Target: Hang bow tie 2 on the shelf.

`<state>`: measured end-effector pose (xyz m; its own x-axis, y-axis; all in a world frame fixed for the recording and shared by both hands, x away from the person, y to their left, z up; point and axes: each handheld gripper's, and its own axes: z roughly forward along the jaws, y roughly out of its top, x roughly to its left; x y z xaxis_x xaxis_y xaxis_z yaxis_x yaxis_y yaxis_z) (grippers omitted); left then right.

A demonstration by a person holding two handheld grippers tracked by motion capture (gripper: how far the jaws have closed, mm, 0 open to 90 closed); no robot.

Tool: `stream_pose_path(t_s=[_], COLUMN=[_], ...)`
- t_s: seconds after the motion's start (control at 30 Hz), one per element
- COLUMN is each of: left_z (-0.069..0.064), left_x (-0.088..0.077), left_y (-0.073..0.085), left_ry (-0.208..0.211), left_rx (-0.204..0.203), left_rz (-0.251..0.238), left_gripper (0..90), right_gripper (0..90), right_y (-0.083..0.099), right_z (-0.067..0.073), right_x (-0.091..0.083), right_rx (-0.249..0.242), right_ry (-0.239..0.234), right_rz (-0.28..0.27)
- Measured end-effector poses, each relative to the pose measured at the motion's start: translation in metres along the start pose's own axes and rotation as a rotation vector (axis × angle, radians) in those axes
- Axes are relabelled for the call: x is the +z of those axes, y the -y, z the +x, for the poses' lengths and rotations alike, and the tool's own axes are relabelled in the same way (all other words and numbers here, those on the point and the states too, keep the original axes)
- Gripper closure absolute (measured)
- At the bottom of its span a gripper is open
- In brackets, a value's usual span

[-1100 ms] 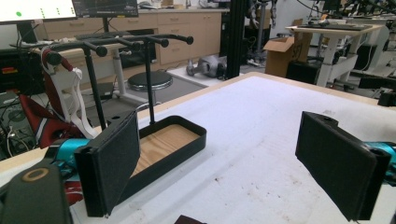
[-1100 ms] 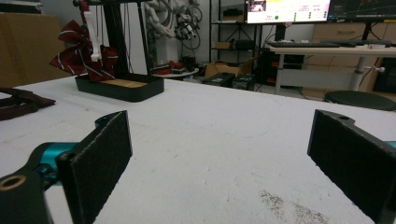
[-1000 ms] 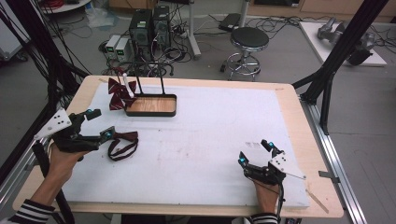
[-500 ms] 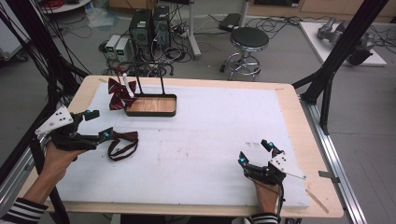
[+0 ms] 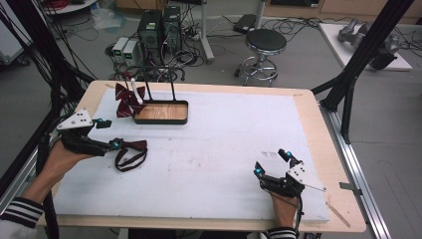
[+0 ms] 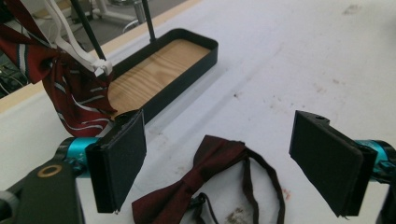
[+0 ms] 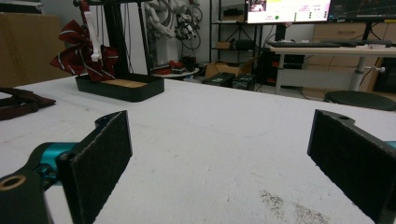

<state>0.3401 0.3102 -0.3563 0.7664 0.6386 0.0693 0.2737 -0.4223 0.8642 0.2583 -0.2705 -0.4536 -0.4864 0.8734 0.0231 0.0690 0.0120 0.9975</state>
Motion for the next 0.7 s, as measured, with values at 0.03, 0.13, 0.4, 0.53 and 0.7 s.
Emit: stream_pose_path(t_s=[0.03, 0.13, 0.4, 0.53, 0.7], left_z=[0.002, 0.007, 0.022, 0.026, 0.029], left_x=[0.001, 0.006, 0.017, 0.025, 0.032], left_y=[0.0, 0.0, 0.002, 0.002, 0.002], left_ry=[0.002, 0.012, 0.027, 0.054, 0.066], left_rx=[0.006, 0.022, 0.055, 0.055, 0.079], left_rz=[0.009, 0.055, 0.168, 0.228, 0.268], left_gripper=[19.4, 20.8, 22.7, 24.4, 24.3], right_gripper=[5.6, 5.6, 5.6, 5.6, 5.6], right_y=[0.0, 0.0, 0.0, 0.0, 0.0], right_z=[0.0, 0.0, 0.001, 0.001, 0.001], right_x=[0.0, 0.0, 0.0, 0.0, 0.0], right_rx=[0.0, 0.0, 0.008, 0.006, 0.004], right_ry=[0.0, 0.0, -0.001, -0.001, -0.001], right_rz=[0.0, 0.0, 0.008, 0.006, 0.006])
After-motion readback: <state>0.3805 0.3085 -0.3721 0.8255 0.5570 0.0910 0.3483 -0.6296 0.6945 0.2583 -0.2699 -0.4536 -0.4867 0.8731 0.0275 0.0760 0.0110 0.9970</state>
